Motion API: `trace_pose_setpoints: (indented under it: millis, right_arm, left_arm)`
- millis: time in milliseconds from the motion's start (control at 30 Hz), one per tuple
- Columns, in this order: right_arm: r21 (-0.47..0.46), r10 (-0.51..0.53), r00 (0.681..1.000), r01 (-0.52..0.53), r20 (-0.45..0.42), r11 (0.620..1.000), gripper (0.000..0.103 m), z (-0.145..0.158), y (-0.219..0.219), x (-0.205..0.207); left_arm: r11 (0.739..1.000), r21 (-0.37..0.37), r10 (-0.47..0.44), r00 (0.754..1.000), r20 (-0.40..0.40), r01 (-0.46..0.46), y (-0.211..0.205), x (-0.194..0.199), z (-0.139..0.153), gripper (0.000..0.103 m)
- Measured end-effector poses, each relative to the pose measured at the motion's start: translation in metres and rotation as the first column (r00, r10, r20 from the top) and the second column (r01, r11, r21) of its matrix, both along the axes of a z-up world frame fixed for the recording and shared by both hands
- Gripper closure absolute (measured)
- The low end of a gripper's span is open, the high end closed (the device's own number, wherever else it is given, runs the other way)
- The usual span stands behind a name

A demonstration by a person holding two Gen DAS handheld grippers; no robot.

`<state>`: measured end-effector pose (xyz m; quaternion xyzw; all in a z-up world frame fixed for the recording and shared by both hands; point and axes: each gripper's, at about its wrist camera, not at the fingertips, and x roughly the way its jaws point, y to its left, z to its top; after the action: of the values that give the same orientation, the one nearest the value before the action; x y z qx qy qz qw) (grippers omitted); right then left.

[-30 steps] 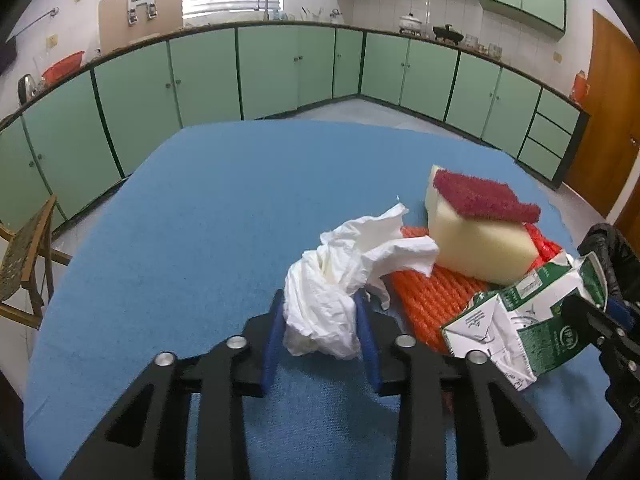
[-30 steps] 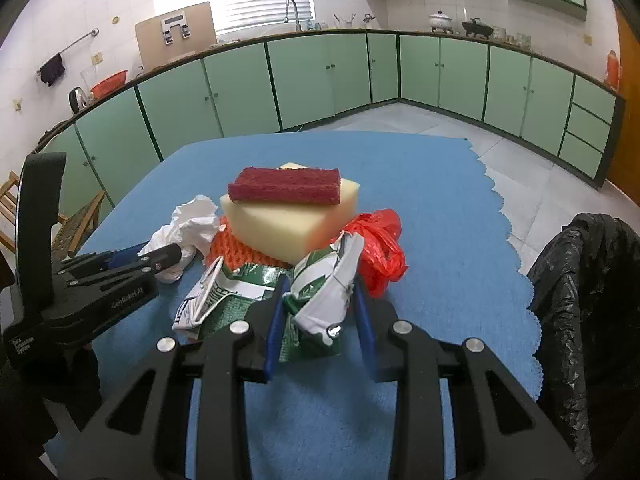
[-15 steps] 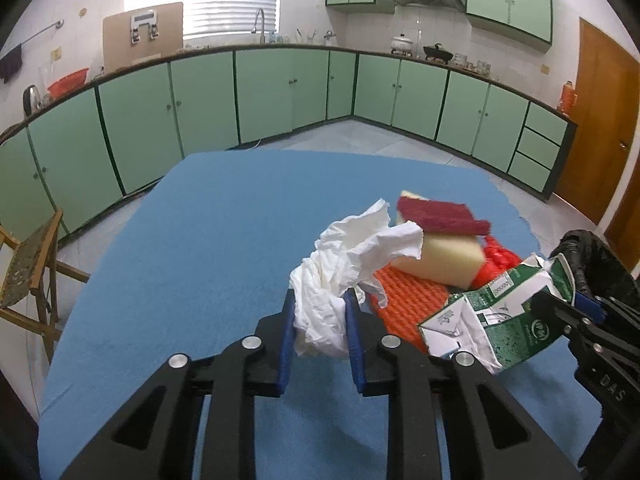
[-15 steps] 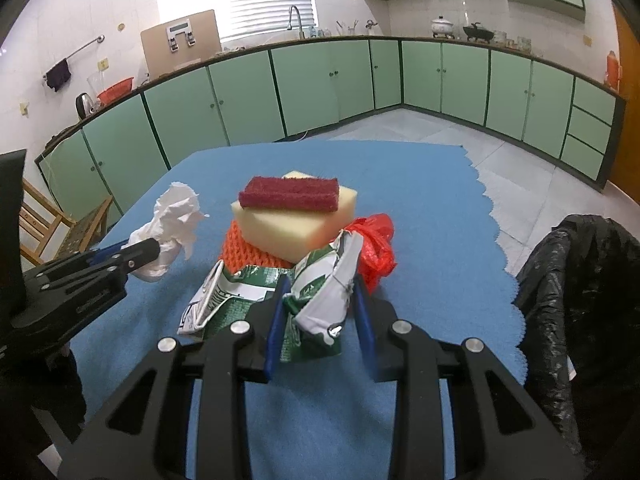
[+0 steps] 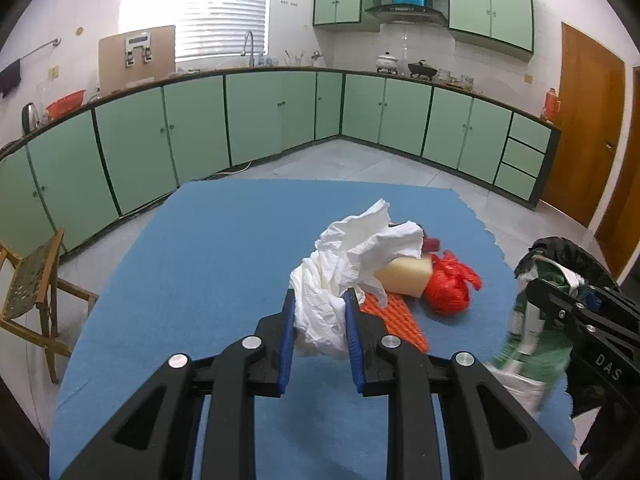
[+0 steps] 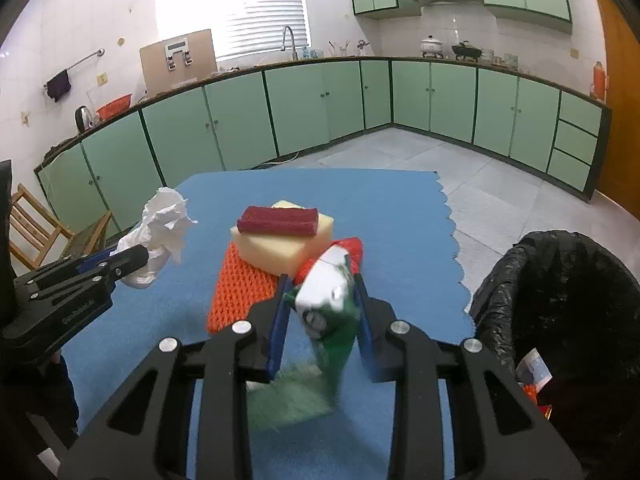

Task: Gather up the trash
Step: 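Grasp the green-and-white milk carton with the right gripper while the left holds the bag, then carry the carton and white bag over the black bin with both grippers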

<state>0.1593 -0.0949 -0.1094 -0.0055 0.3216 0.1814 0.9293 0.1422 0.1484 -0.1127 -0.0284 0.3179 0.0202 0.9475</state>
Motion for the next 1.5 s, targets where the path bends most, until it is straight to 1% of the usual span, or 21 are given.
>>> trace_pose_setpoints:
  millis: [133,333,700,933,1133,1300,1500]
  right_arm:
    - [-0.003,0.004,1.000,-0.004,-0.008,1.000,0.078,0.000,-0.005,-0.004]
    - [0.001,0.000,1.000,0.000,-0.011,1.000,0.079,0.000,-0.009,-0.011]
    - [0.004,-0.010,0.999,0.010,0.039,1.000,0.079,0.023,-0.021,-0.018]
    - [0.004,-0.048,0.997,0.047,0.063,0.999,0.079,0.037,-0.040,-0.019]
    - [0.003,-0.095,0.992,0.095,0.088,0.996,0.079,0.048,-0.065,-0.023]
    - [-0.003,-0.156,0.981,0.157,0.114,0.988,0.079,0.057,-0.101,-0.026]
    - [0.002,-0.232,0.964,0.233,0.130,0.972,0.079,0.061,-0.146,-0.025]
  left_arm:
    - [1.000,-0.011,-0.016,1.000,0.001,0.016,-0.006,-0.004,0.003,0.080]
    - [0.999,-0.005,-0.037,0.999,0.008,0.037,-0.021,-0.013,0.005,0.080]
    - [0.996,-0.009,-0.087,0.995,0.043,0.087,-0.042,-0.016,0.020,0.080]
    - [0.993,-0.015,-0.116,0.991,0.073,0.117,-0.054,-0.017,0.030,0.080]
    - [0.986,-0.020,-0.161,0.983,0.088,0.163,-0.078,-0.012,0.040,0.080]
    - [0.975,-0.020,-0.219,0.971,0.100,0.222,-0.108,-0.006,0.047,0.080]
    - [0.958,-0.030,-0.282,0.953,0.108,0.286,-0.144,0.004,0.053,0.080]
